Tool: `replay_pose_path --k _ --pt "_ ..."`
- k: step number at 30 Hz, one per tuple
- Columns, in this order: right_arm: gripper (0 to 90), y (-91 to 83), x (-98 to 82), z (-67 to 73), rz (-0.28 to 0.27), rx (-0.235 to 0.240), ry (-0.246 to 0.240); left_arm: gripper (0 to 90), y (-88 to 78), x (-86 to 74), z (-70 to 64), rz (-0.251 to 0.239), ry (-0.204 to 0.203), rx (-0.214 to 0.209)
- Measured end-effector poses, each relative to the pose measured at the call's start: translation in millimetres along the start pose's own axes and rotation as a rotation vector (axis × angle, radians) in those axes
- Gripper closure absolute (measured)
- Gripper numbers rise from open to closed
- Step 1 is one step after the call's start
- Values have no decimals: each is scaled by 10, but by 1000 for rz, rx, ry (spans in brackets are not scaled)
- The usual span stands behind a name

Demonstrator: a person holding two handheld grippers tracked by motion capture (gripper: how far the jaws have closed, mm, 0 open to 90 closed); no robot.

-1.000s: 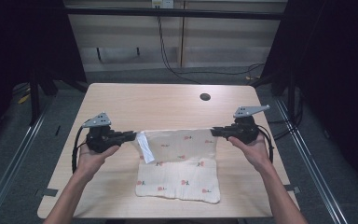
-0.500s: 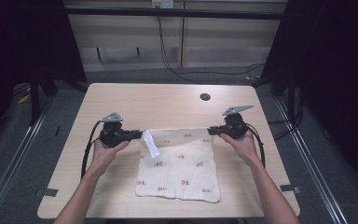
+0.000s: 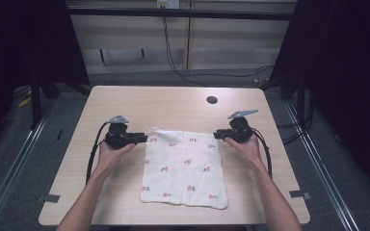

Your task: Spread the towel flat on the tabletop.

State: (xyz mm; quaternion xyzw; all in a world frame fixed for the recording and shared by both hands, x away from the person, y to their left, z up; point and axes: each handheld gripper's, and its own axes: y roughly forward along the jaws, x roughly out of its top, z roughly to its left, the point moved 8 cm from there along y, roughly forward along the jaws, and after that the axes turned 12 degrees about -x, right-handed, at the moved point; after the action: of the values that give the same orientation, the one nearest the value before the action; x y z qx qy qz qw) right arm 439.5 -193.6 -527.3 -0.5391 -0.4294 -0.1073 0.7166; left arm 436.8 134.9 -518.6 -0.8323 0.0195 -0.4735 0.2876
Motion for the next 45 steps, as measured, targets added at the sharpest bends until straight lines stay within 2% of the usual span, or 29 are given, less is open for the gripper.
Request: replay_pose_path --k 5,7,12,15,16,17,19,23,25,27,29,30,32,34,35,36,37,38,39,40,41,43,44,45 --pt "717 -132 23 39 -21 18 -5 726 -37 -14 -86 28 42 -2" --pt "675 -215 19 87 -24 38 -6 712 -56 -32 -113 44 54 -2" --pt "660 -378 -40 205 -28 74 -60 707 -77 -92 -223 63 86 -23" --pt "651 -464 -79 244 -39 98 -66 691 -56 -136 -351 98 123 -52" --pt "634 -496 -100 264 -46 118 -58 678 -47 -148 -393 107 132 -59" --pt "632 -533 -179 304 -40 146 -51 624 -35 -161 -427 112 137 -55" --pt "631 -534 -230 327 -33 148 -57 619 5 -240 -520 163 164 -75" --pt "645 -532 -415 463 5 159 -92 625 13 -347 -675 174 193 -106" --pt "648 -534 -491 563 22 173 -115 627 6 -406 -715 184 197 -120" --pt "647 -529 -570 649 48 172 -143 638 -10 -453 -729 179 171 -140" --pt "644 -524 -631 726 48 183 -159 651 3 -513 -740 180 164 -148" --pt "643 -523 -667 764 49 191 -173 652 13 -543 -734 192 158 -139" --pt "640 -512 -713 795 56 184 -188 654 48 -582 -737 209 153 -143" --pt "629 -488 -765 812 67 175 -211 650 66 -582 -760 216 165 -135" --pt "620 -482 -774 814 70 170 -218 642 88 -589 -775 220 173 -145" --pt "609 -485 -777 816 78 156 -230 624 106 -606 -777 232 177 -134" --pt "599 -493 -752 797 63 143 -236 614 125 -628 -769 248 192 -120" --pt "597 -507 -717 779 49 143 -217 615 133 -639 -773 250 200 -112" --pt "590 -512 -694 764 38 139 -208 618 139 -651 -786 246 202 -130" --pt "582 -507 -667 734 22 122 -199 611 136 -654 -788 246 203 -125" --pt "580 -493 -661 733 18 125 -185 604 122 -652 -782 251 215 -106" --pt "571 -419 -673 756 45 109 -219 605 108 -664 -772 244 207 -106" --pt "571 -419 -673 756 45 109 -219 605 112 -683 -766 248 206 -98" --pt "571 -404 -675 766 46 116 -217 608 131 -729 -764 277 214 -100"
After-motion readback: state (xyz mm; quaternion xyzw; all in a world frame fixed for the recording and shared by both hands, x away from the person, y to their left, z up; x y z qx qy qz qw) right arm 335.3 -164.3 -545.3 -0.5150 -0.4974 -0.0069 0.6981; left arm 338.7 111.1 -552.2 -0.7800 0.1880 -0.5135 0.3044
